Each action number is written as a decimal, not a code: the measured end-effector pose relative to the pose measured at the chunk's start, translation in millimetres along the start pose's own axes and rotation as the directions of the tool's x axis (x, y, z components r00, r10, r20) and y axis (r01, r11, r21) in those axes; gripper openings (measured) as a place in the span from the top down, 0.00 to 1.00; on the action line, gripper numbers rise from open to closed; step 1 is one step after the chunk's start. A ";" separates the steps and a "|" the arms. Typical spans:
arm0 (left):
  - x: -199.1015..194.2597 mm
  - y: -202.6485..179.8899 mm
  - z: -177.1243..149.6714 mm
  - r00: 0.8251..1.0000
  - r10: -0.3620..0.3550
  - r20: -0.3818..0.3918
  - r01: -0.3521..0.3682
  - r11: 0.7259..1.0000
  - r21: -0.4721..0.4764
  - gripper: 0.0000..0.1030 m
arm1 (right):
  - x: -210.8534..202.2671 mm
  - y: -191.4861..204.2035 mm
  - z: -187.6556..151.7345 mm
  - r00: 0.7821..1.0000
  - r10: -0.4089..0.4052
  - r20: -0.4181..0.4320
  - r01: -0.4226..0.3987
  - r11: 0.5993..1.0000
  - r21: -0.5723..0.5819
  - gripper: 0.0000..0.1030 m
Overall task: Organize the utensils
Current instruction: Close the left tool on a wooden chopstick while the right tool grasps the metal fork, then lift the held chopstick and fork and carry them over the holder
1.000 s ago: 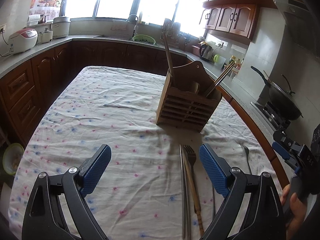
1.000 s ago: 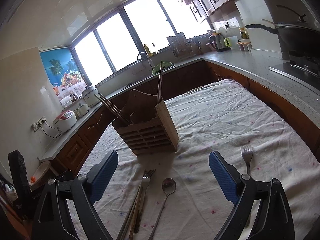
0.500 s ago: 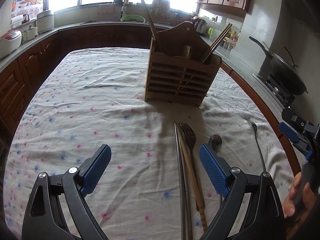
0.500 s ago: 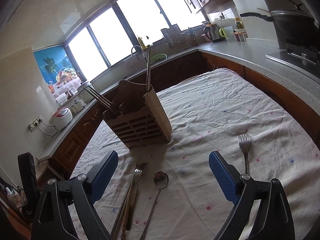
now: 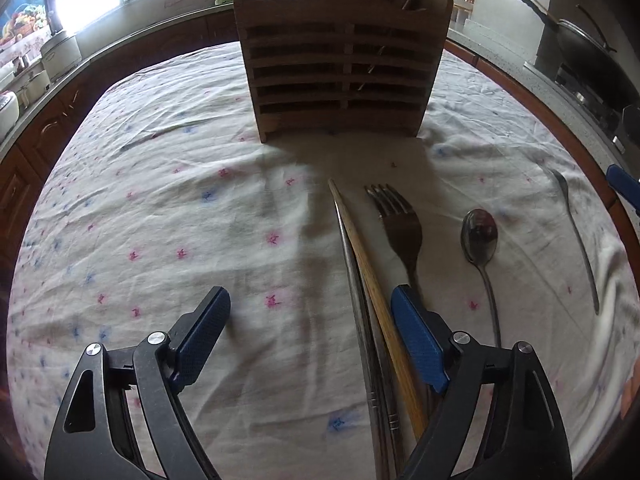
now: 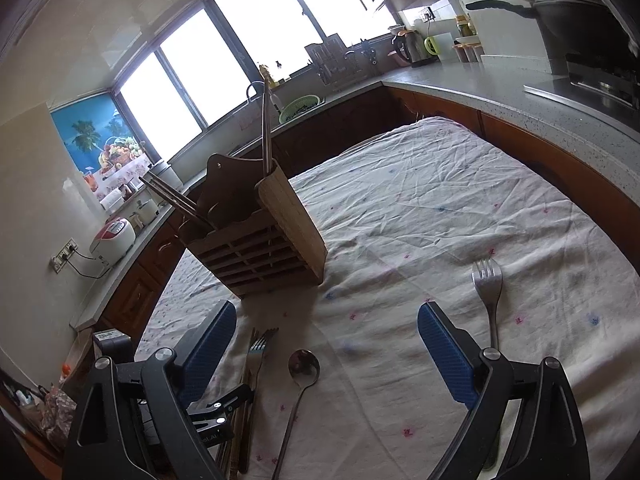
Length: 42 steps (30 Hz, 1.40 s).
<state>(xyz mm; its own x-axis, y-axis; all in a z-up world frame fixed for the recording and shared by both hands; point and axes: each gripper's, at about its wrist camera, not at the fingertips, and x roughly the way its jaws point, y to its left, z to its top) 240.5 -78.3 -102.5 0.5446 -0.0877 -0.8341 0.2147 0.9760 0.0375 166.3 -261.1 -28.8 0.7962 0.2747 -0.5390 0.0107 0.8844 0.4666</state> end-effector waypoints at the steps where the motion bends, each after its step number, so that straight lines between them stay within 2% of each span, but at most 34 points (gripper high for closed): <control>1: 0.0 4.5 -2.3 1.000 0.016 -0.003 -0.016 1.000 0.009 0.20 | 2.3 -0.1 0.1 1.000 0.001 -0.004 -0.001 1.000 0.003 0.09; 4: -5.3 28.4 -7.8 1.000 -0.006 -0.018 0.005 0.999 -0.035 0.21 | 10.6 2.3 -1.4 1.000 0.014 -0.023 -0.014 1.000 -0.002 0.09; 7: -13.3 54.0 -7.9 0.995 -0.098 -0.002 0.097 0.988 -0.123 0.22 | 20.8 10.1 -7.5 0.999 0.019 -0.050 -0.021 0.999 -0.039 0.10; 9: -14.0 64.7 -5.2 0.992 -0.125 0.003 0.124 0.979 -0.161 0.22 | 30.0 16.1 -14.1 0.997 0.012 -0.076 -0.018 0.998 -0.067 0.12; 12: -10.4 72.2 0.8 0.989 -0.146 0.004 0.144 0.972 -0.188 0.22 | 46.9 24.1 -23.8 0.991 0.004 -0.137 -0.017 0.995 -0.094 0.24; 14: -7.2 73.3 4.2 0.990 -0.143 -0.007 0.139 0.970 -0.198 0.22 | 57.1 28.0 -29.5 0.984 -0.010 -0.176 -0.009 0.994 -0.106 0.39; 17: -9.9 80.0 3.6 0.991 -0.131 -0.011 0.124 0.962 -0.244 0.22 | 66.9 38.4 -38.1 0.974 0.009 -0.228 -0.039 0.992 -0.124 0.53; 21: -17.3 99.6 -6.4 0.985 -0.173 -0.019 0.159 0.937 -0.312 0.22 | 79.4 60.6 -46.9 0.960 0.036 -0.279 -0.087 0.981 -0.173 0.54; 24: -19.2 101.8 -6.7 0.982 -0.188 -0.014 0.173 0.928 -0.331 0.25 | 93.3 74.4 -54.5 0.948 0.020 -0.319 -0.094 0.971 -0.218 0.54; 27: -12.6 101.5 -1.3 0.987 -0.157 -0.013 0.145 0.935 -0.324 0.43 | 109.5 79.4 -59.1 0.938 -0.034 -0.344 -0.060 0.964 -0.258 0.55; 30: -4.1 103.6 5.0 0.991 -0.130 -0.014 0.119 0.942 -0.313 0.73 | 116.7 78.6 -56.7 0.938 -0.063 -0.342 -0.035 0.961 -0.274 0.60; 31: -2.1 104.8 6.4 0.992 -0.123 -0.014 0.113 0.944 -0.311 0.81 | 118.8 79.1 -55.1 0.936 -0.066 -0.346 -0.034 0.961 -0.276 0.60; 37: 2.6 104.2 4.3 0.987 -0.160 0.006 0.155 0.940 -0.305 0.89 | 123.8 93.5 -59.5 0.930 -0.122 -0.347 -0.013 0.932 -0.361 0.58; 39: 2.8 106.3 2.0 0.982 -0.189 0.011 0.183 0.929 -0.322 0.94 | 125.5 98.2 -61.3 0.931 -0.139 -0.338 -0.006 0.920 -0.393 0.68; 40: 1.3 107.8 0.5 0.981 -0.192 0.018 0.188 0.926 -0.328 0.95 | 126.7 99.6 -61.5 0.931 -0.146 -0.334 -0.002 0.914 -0.405 0.76; 42: -3.8 110.7 -2.9 0.982 -0.186 0.031 0.186 0.925 -0.332 0.95 | 126.8 99.3 -60.5 0.931 -0.139 -0.336 -0.010 0.914 -0.406 0.76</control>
<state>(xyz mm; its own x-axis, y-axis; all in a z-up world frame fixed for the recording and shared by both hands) 259.8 30.6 -96.8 0.5202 -0.2743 -0.8088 0.0304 0.9524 -0.3035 231.7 -115.7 -93.2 0.5369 0.2595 -0.8027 -0.2433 0.9587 0.1472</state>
